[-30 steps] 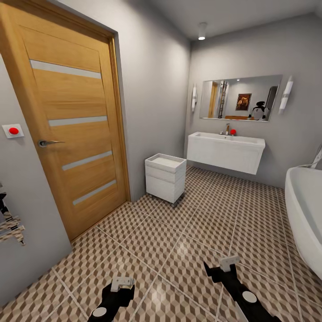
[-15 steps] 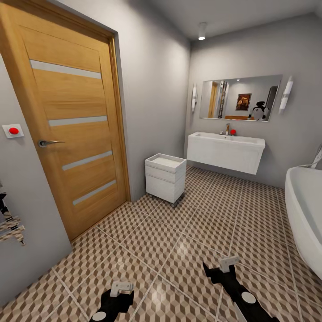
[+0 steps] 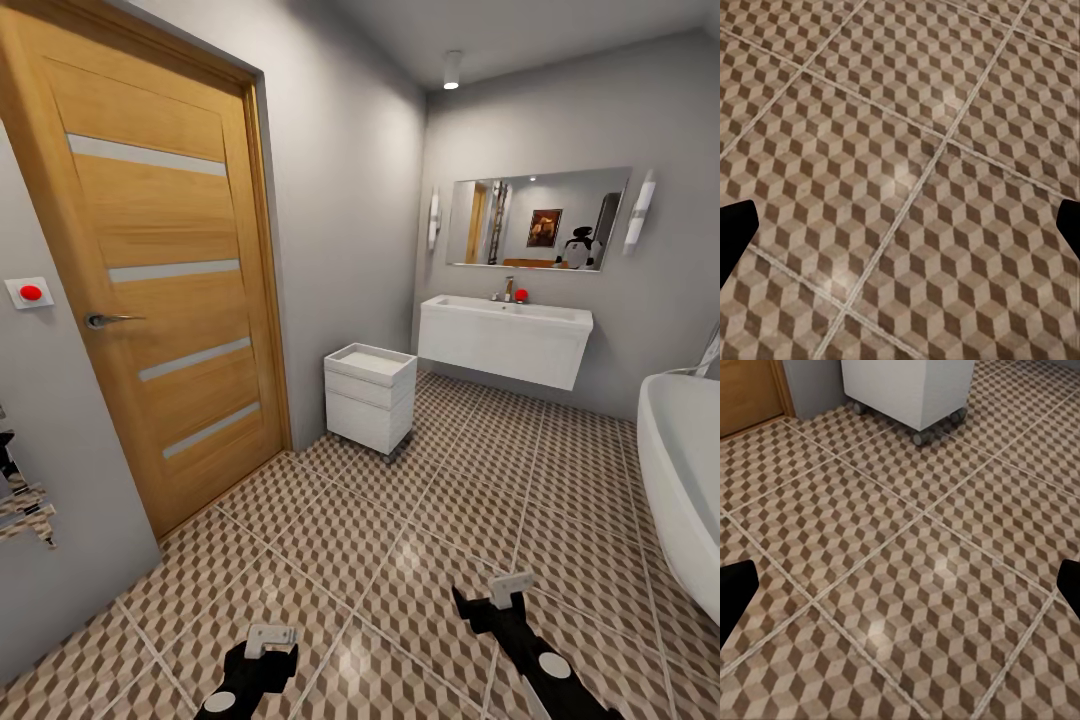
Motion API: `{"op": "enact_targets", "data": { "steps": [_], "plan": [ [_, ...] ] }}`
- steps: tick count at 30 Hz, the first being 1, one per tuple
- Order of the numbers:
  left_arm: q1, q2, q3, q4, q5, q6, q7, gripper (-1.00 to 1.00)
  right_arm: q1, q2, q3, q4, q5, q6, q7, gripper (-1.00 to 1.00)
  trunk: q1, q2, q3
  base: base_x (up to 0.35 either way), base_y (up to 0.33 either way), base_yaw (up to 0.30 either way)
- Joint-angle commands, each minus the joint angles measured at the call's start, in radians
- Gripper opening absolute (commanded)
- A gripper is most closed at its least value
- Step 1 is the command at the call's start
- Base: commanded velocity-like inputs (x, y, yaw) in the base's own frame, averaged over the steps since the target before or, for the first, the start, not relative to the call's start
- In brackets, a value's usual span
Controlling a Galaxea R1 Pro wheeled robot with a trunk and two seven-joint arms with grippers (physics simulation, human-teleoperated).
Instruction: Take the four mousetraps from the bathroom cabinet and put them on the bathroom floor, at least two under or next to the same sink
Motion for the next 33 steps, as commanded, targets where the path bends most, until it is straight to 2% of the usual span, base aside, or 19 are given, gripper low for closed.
{"op": "enact_targets", "data": {
  "steps": [1,16,25,27,29,30,32,33],
  "plan": [
    [0.0,0.0,-0.004,-0.002,0.001,0.006,0.007,1.0,-0.001,0.0,0.002,0.001,0.003,-0.003,-0.001,1.0,0.0,-0.001,-0.001,0.0,0.0,0.0],
    [0.0,0.0,-0.004,-0.015,0.0,0.002,0.004,1.0,-0.001,0.0,-0.001,-0.005,0.002,-0.014,-0.001,1.0,0.0,-0.001,-0.001,0.0,0.0,0.0],
    [0.0,0.0,-0.005,-0.052,0.0,0.006,0.005,1.0,-0.001,0.002,-0.001,-0.022,0.003,-0.016,-0.003,1.0,0.0,-0.001,-0.001,0.0,0.0,0.0],
    [0.0,-0.002,-0.005,-0.056,0.0,0.008,0.007,1.0,-0.001,0.015,0.002,-0.033,0.004,-0.017,-0.004,1.0,0.0,-0.001,-0.001,0.0,0.0,0.0],
    [0.0,-0.003,-0.004,-0.06,0.0,0.01,0.009,1.0,-0.002,0.048,0.006,-0.045,0.006,-0.017,-0.011,1.0,0.0,-0.001,-0.001,0.0,0.0,0.0],
    [0.0,-0.003,-0.003,-0.067,0.0,0.011,0.01,1.0,-0.002,0.074,0.009,-0.052,0.008,-0.016,-0.024,1.0,0.0,-0.001,-0.001,0.0,0.0,0.0],
    [0.0,-0.003,-0.004,-0.082,0.0,0.013,0.01,1.0,-0.002,0.107,0.011,-0.06,0.017,-0.016,-0.063,1.0,0.0,-0.001,-0.001,0.0,0.0,0.0],
    [0.0,-0.003,-0.005,-0.087,0.0,0.012,0.01,1.0,-0.002,0.115,0.012,-0.062,0.023,-0.016,-0.081,1.0,0.0,-0.001,-0.001,0.0,0.0,0.0]
  ]
}}
